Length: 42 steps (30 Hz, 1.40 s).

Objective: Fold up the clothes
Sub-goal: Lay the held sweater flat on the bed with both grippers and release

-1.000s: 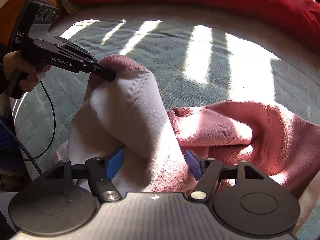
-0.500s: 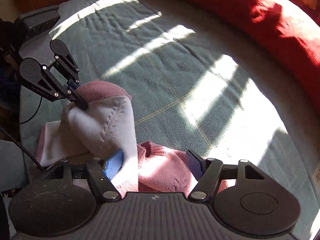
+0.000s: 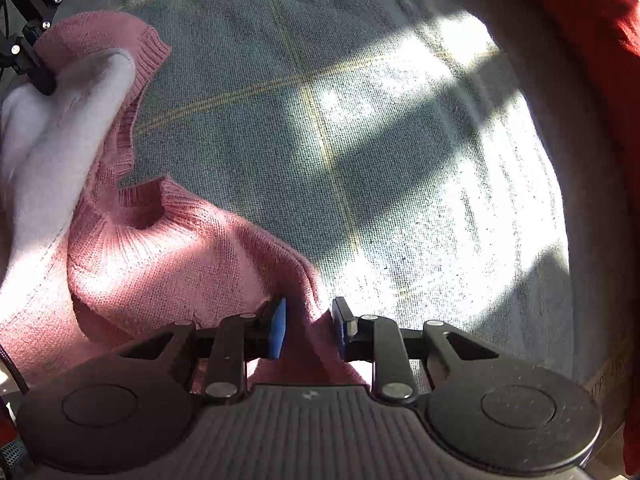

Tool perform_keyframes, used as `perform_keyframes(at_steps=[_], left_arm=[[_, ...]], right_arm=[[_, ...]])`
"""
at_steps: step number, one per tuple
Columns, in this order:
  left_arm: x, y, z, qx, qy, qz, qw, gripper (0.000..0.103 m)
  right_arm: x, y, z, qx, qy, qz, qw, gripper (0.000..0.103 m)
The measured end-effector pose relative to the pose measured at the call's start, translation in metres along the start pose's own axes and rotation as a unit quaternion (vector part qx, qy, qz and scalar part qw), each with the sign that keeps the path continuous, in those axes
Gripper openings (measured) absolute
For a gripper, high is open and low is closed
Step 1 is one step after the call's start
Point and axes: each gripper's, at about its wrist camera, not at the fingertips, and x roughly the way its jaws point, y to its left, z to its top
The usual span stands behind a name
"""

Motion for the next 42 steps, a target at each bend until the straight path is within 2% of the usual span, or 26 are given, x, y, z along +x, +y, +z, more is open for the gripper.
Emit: perform_keyframes(at_steps=[7, 13, 18, 24, 27, 31, 34, 36, 38, 40, 42], left_arm=[[-0.024, 0.011, 0.027, -0.014, -0.065, 0.049, 0.9966, 0.005], [-0.041, 0.022, 0.065, 0.017, -0.099, 0.103, 0.9896, 0.005], [-0.051, 0.03, 0.102, 0.053, -0.123, 0.154, 0.979, 0.005], [-0.045, 0.047, 0.15, 0.086, -0.135, 0.195, 0.9676, 0.005], [-0.027, 0.053, 0.17, 0.095, -0.131, 0.203, 0.9659, 0.005], [0.007, 0.06, 0.186, 0.09, -0.1, 0.203, 0.9699, 0.005], [0.021, 0.055, 0.179, 0.093, -0.08, 0.202, 0.9717, 0.007], [0.02, 0.051, 0.171, 0.102, -0.077, 0.201, 0.9712, 0.01], [0.015, 0.047, 0.161, 0.101, -0.072, 0.202, 0.9716, 0.016], [0.006, 0.046, 0.151, 0.086, -0.075, 0.197, 0.9737, 0.018], [-0.003, 0.045, 0.14, 0.067, -0.073, 0.194, 0.976, 0.024]], right_arm=[[-0.025, -0.003, -0.011, 0.029, -0.034, -0.077, 0.996, 0.01], [-0.054, -0.031, -0.024, 0.097, -0.068, -0.165, 0.979, 0.01], [-0.059, -0.046, -0.034, 0.139, -0.074, -0.204, 0.966, 0.01], [-0.058, -0.063, -0.047, 0.213, -0.087, -0.223, 0.947, 0.01], [-0.052, -0.073, -0.049, 0.248, -0.088, -0.222, 0.939, 0.01], [-0.039, -0.09, -0.057, 0.314, -0.093, -0.204, 0.923, 0.014], [-0.034, -0.094, -0.064, 0.342, -0.097, -0.186, 0.916, 0.019], [-0.039, -0.09, -0.068, 0.357, -0.111, -0.169, 0.912, 0.031], [-0.044, -0.08, -0.072, 0.373, -0.125, -0.15, 0.907, 0.037], [-0.047, -0.072, -0.074, 0.388, -0.138, -0.127, 0.903, 0.039], [-0.051, -0.061, -0.073, 0.401, -0.153, -0.104, 0.897, 0.039]])
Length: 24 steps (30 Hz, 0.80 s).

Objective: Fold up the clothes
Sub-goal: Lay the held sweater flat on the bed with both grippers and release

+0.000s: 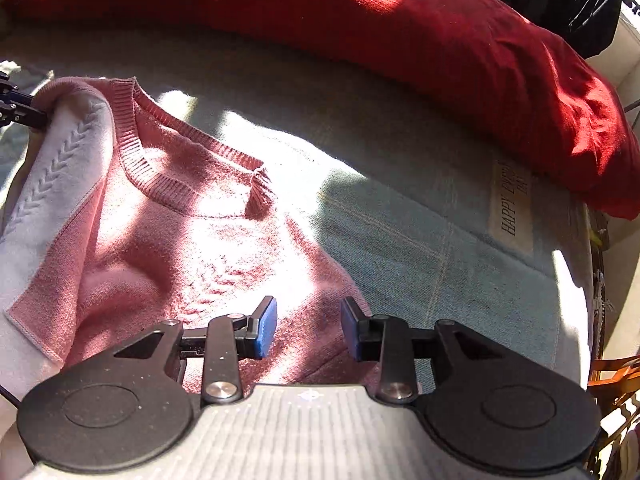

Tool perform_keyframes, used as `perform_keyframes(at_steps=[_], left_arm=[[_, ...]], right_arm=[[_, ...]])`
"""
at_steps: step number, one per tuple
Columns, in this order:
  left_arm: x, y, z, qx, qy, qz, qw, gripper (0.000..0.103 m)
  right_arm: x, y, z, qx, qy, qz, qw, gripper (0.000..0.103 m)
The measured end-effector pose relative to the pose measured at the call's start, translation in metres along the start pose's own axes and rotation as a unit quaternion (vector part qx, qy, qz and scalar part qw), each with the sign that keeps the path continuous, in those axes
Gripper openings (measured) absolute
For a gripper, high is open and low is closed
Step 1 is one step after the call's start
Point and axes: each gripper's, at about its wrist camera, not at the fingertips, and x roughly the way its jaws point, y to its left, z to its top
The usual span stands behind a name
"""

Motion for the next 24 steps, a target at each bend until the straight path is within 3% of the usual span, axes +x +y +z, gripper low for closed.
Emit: perform_keyframes(at_steps=[8, 11, 17, 24], left_arm=[[-0.031, 0.0, -0.056, -0.073, 0.043, -0.013, 0.9963, 0.026], [-0.039, -0.004, -0.08, -0.102, 0.061, -0.021, 0.9928, 0.036], [-0.058, -0.02, -0.124, -0.141, 0.078, -0.04, 0.9861, 0.042], [-0.057, -0.024, -0.167, -0.206, 0.085, -0.057, 0.9733, 0.042]], right_arm=[[-0.017, 0.048, -0.031, 0.026, 0.008, 0.062, 0.998, 0.046], [-0.025, 0.058, -0.042, 0.048, 0.012, 0.072, 0.996, 0.056], [-0.049, 0.08, -0.066, 0.086, 0.018, 0.085, 0.993, 0.067], [-0.068, 0.104, -0.093, 0.145, 0.008, 0.1, 0.984, 0.067]])
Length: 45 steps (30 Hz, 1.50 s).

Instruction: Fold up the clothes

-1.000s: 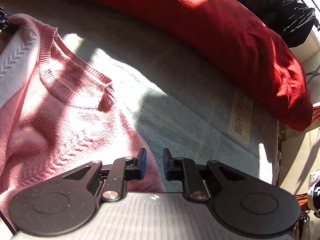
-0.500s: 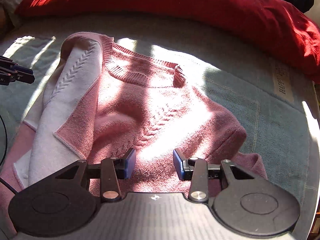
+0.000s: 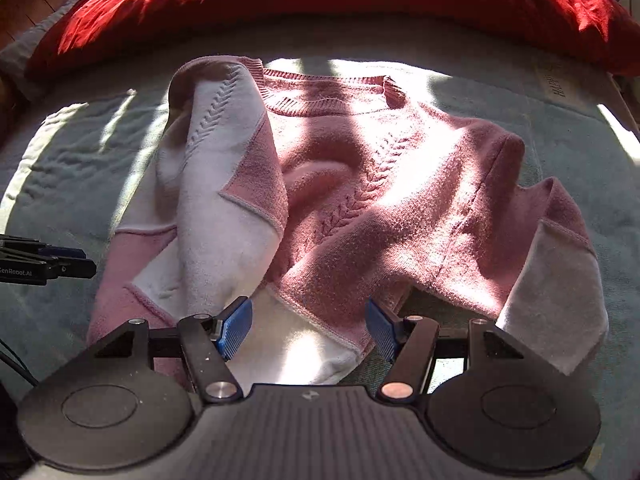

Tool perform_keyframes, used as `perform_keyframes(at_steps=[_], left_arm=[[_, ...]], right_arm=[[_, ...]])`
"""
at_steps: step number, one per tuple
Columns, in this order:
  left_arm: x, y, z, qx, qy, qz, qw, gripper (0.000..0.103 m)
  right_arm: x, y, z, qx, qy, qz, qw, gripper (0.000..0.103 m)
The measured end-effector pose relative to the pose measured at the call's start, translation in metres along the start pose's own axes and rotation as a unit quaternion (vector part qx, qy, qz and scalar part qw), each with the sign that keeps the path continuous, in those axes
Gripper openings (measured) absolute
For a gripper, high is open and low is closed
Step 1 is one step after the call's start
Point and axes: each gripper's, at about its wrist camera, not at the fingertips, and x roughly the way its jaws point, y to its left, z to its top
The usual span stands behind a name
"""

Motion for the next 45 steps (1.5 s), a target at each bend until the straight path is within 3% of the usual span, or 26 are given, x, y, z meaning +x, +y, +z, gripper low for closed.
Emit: perform_keyframes(at_steps=[5, 9, 12, 13, 16, 18, 19, 29, 35, 38, 40, 42, 45], left_arm=[[0.021, 0.003, -0.012, -0.02, -0.011, -0.005, 0.9997, 0.042], [0.031, -0.006, -0.013, -0.013, -0.029, -0.007, 0.9995, 0.054], [0.035, -0.017, -0.013, 0.001, -0.043, -0.003, 0.9991, 0.055], [0.035, -0.023, -0.013, 0.011, -0.049, -0.004, 0.9988, 0.054], [0.033, -0.032, -0.017, 0.037, -0.066, 0.002, 0.9972, 0.033], [0.026, -0.028, -0.019, 0.028, -0.079, 0.012, 0.9964, 0.006], [0.021, -0.024, -0.02, 0.022, -0.085, 0.015, 0.9961, 0.002], [-0.02, 0.006, -0.004, 0.021, -0.119, 0.009, 0.9926, 0.003], [0.013, 0.023, -0.008, -0.025, -0.08, -0.013, 0.9964, 0.015], [0.023, 0.03, -0.018, -0.052, -0.085, -0.034, 0.9944, 0.016], [0.021, 0.03, -0.02, -0.054, -0.091, -0.04, 0.9935, 0.013], [0.013, 0.03, -0.018, -0.047, -0.099, -0.035, 0.9933, 0.002], [-0.004, 0.034, -0.012, -0.036, -0.116, -0.027, 0.9922, 0.002]], right_arm=[[-0.007, 0.005, -0.011, 0.024, -0.015, -0.009, 1.0, 0.067], [-0.012, 0.008, -0.015, 0.028, -0.019, -0.018, 0.999, 0.068], [-0.014, 0.011, -0.017, 0.032, -0.024, -0.02, 0.999, 0.068], [-0.014, 0.012, -0.017, 0.033, -0.026, -0.02, 0.999, 0.068], [-0.014, 0.014, -0.018, 0.036, -0.03, -0.023, 0.999, 0.068], [-0.015, 0.015, -0.019, 0.035, -0.032, -0.026, 0.999, 0.068], [-0.016, 0.016, -0.019, 0.032, -0.032, -0.028, 0.999, 0.068], [-0.023, 0.021, -0.022, 0.026, -0.043, -0.036, 0.998, 0.069], [-0.022, 0.026, -0.02, 0.025, -0.044, -0.036, 0.998, 0.069], [-0.022, 0.027, -0.02, 0.02, -0.042, -0.038, 0.998, 0.069], [-0.021, 0.027, -0.021, 0.019, -0.04, -0.04, 0.998, 0.069], [-0.021, 0.027, -0.021, 0.023, -0.04, -0.041, 0.998, 0.069], [-0.021, 0.029, -0.02, 0.023, -0.04, -0.044, 0.998, 0.069]])
